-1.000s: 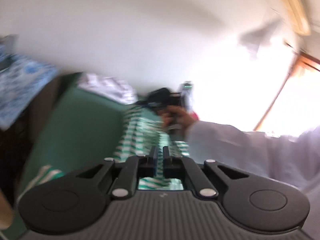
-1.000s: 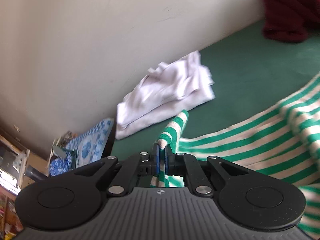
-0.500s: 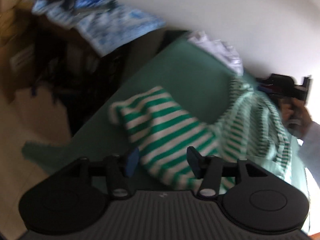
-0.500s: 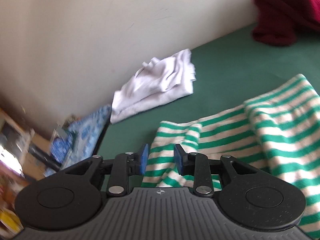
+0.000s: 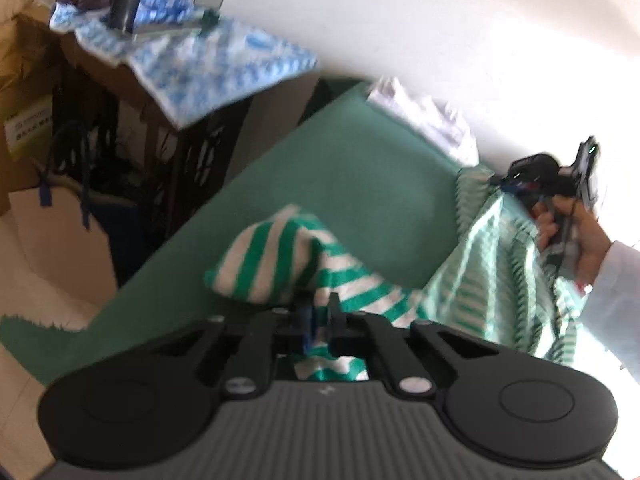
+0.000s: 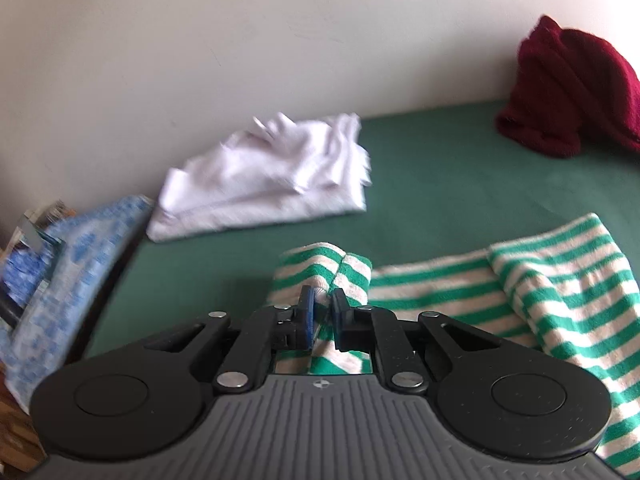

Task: Fold clothes

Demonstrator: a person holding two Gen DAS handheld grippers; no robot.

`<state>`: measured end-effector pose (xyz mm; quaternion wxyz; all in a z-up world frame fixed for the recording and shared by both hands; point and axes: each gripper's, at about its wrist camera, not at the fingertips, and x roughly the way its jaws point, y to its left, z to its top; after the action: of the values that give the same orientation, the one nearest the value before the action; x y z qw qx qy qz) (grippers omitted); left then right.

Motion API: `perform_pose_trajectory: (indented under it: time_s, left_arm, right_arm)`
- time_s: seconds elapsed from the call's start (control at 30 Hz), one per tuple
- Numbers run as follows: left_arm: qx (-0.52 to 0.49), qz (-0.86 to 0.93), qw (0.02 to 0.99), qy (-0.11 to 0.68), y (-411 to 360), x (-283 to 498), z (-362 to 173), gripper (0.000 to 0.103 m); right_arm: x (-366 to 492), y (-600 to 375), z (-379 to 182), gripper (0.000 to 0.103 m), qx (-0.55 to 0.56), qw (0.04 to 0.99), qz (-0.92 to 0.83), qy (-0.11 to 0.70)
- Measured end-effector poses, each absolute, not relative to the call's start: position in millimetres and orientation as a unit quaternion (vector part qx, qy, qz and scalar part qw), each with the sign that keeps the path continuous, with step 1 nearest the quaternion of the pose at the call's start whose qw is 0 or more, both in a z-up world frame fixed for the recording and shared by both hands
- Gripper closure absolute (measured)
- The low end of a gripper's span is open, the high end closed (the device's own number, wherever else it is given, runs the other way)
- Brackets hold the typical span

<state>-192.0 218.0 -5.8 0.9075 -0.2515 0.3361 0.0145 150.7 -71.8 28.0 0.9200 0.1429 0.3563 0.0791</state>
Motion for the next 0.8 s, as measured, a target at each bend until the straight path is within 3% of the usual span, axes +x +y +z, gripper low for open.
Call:
perform_pose_trajectory:
  time_s: [0.37, 0.53, 0.67, 0.7, 0.73, 0.8]
  left_arm:
    - [-0.200, -0.219, 0.931, 0.211, 139, -227, 108, 0.103]
    - [-0.178, -0.301, 0.903, 0.250, 83, -218, 105, 0.103]
    - [-0.146, -0.214, 0.926, 0.275, 77, -219, 89, 0.100]
    - [-0.146, -0.172, 0.933, 0.280, 85, -220, 83, 0.088]
    - [-0.147, -0.126, 0.938, 0.287, 95, -220, 77, 0.066]
    - [-0.153, -0.041, 0.941, 0.298, 122, -223, 61, 0.049]
  right_arm:
    - [149, -105, 62, 0.094, 0.243, 0.907, 0.131, 0.317]
    - [152, -160, 42, 0.096, 0.290, 0.898, 0.056, 0.326]
    - [149, -177, 25, 0.087, 0.283, 0.886, 0.060, 0.363]
    - [147, -175, 22, 0.087, 0.273, 0.885, 0.072, 0.369]
    - [145, -169, 21, 0.083, 0.260, 0.886, 0.085, 0.374]
    - [142, -156, 19, 0.072, 0.239, 0.887, 0.108, 0.379]
